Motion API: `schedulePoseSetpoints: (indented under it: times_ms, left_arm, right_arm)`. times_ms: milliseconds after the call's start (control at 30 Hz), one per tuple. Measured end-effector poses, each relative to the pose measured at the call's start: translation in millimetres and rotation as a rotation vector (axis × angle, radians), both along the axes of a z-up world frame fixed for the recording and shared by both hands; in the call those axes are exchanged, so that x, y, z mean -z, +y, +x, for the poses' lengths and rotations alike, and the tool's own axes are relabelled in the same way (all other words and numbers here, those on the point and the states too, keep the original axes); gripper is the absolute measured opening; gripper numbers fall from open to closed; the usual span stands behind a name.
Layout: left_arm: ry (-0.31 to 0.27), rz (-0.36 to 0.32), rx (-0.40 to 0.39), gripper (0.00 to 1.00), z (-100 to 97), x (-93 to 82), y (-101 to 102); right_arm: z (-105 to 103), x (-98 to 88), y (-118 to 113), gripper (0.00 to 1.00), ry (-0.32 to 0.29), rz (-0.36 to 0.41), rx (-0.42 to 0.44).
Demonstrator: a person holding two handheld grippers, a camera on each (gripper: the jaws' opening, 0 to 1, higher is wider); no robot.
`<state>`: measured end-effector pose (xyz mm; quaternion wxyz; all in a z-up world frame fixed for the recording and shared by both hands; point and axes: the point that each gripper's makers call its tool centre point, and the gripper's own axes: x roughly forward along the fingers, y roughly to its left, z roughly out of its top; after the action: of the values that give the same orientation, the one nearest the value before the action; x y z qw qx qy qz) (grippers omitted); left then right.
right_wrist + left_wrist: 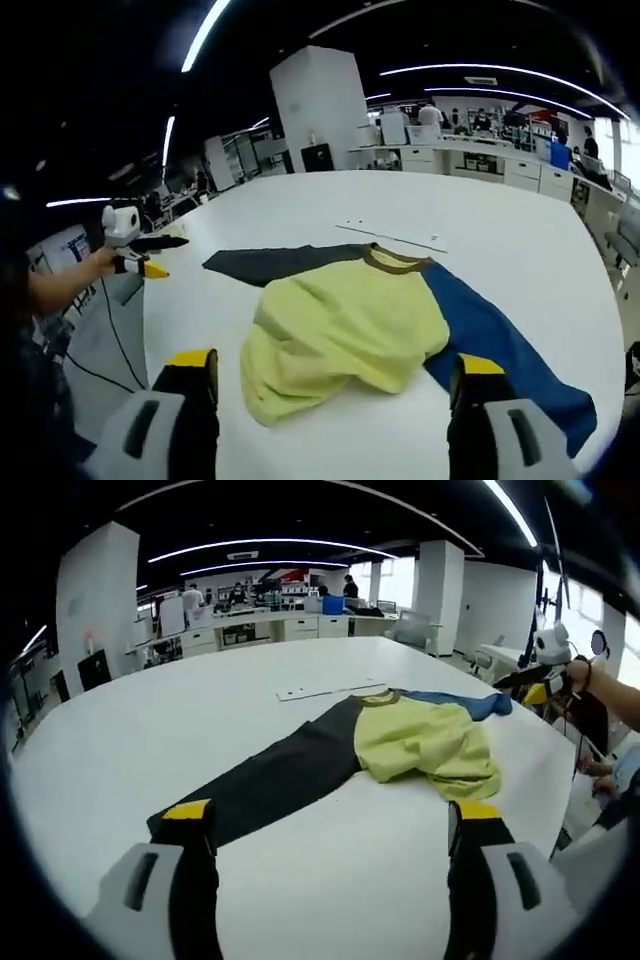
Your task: Fold the garment on the visible template until the final outline fits inside the template.
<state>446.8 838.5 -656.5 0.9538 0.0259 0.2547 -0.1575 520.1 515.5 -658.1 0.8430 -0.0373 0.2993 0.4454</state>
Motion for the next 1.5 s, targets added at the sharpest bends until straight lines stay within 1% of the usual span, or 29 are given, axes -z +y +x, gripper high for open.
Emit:
schedulePoseSetpoints:
  times_ms: [100,267,300,367,433,633,733,767,867,933,1000,1100,1133,1167,1233,1333,1433,1500]
  left_arm:
    - [0.009,-0.004,0.024,0.94,-7.3,3.7,-10]
    - [0.022,-0.003,0.049,0.93,-17.6,7.8,-21]
    - [0.025,-0.006,0.055,0.93,-19.7,8.2,-23]
    - [0.035,-0.008,0.064,0.93,-23.6,8.1,-27]
    - [0.033,-0.008,0.072,0.93,-26.1,6.8,-30]
    - [0.041,-0.018,0.099,0.92,-34.4,8.7,-44]
    - [0.041,-0.023,0.107,0.91,-39.0,9.7,-50]
    - [0.043,-0.03,0.109,0.9,-40.7,10.9,-52]
    - [0.05,-0.029,0.115,0.89,-45.0,14.7,-57]
    - [0.057,-0.012,0.123,0.88,-48.1,17.6,-59]
    - [0.058,-0.011,0.131,0.86,-50.6,18.0,-63]
    - [0.062,-0.004,0.141,0.86,-51.6,19.9,-65]
    - [0.063,-0.001,0.144,0.86,-51.7,20.4,-65]
    - [0.065,0.002,0.149,0.85,-52.1,20.8,-65]
    - [0.061,0.009,0.15,0.86,-51.8,20.6,-66]
    - [0.064,0.021,0.161,0.85,-52.5,21.3,-69]
    - [0.065,0.046,0.175,0.85,-53.2,23.2,-71]
    - [0.061,0.047,0.176,0.84,-52.8,22.7,-71]
  right_arm:
    - [-8,1.7,14,0.91,0.002,0.0,-0.041]
    - [-20,3.1,39,0.89,-0.001,0.02,-0.099]
    - [-24,4.8,45,0.88,0.0,0.018,-0.124]
    - [-29,8.5,54,0.87,0.002,0.013,-0.145]
    - [-32,12.9,62,0.85,0.007,0.017,-0.159]
    - [-49,33.0,80,0.73,0.061,0.005,-0.214]
    - [-57,43.5,90,0.68,0.075,0.002,-0.232]
    - [-59,46.0,92,0.65,0.079,0.0,-0.236]
    - [-64,53.4,101,0.58,0.072,-0.012,-0.253]
    - [-65,56.4,106,0.56,0.061,-0.016,-0.258]
    - [-64,60.5,112,0.52,0.049,-0.024,-0.26]
    - [-62,68.1,120,0.44,0.006,-0.056,-0.278]
    - [-61,70.6,122,0.42,0.008,-0.06,-0.272]
    - [-60,74.7,124,0.4,0.009,-0.073,-0.264]
    - [-57,81.9,128,0.4,-0.009,-0.099,-0.264]
    - [-54,92.5,130,0.38,-0.008,-0.144,-0.246]
    - [-53,97.2,134,0.38,0.008,-0.156,-0.212]
    - [-53,101.8,136,0.37,0.02,-0.166,-0.199]
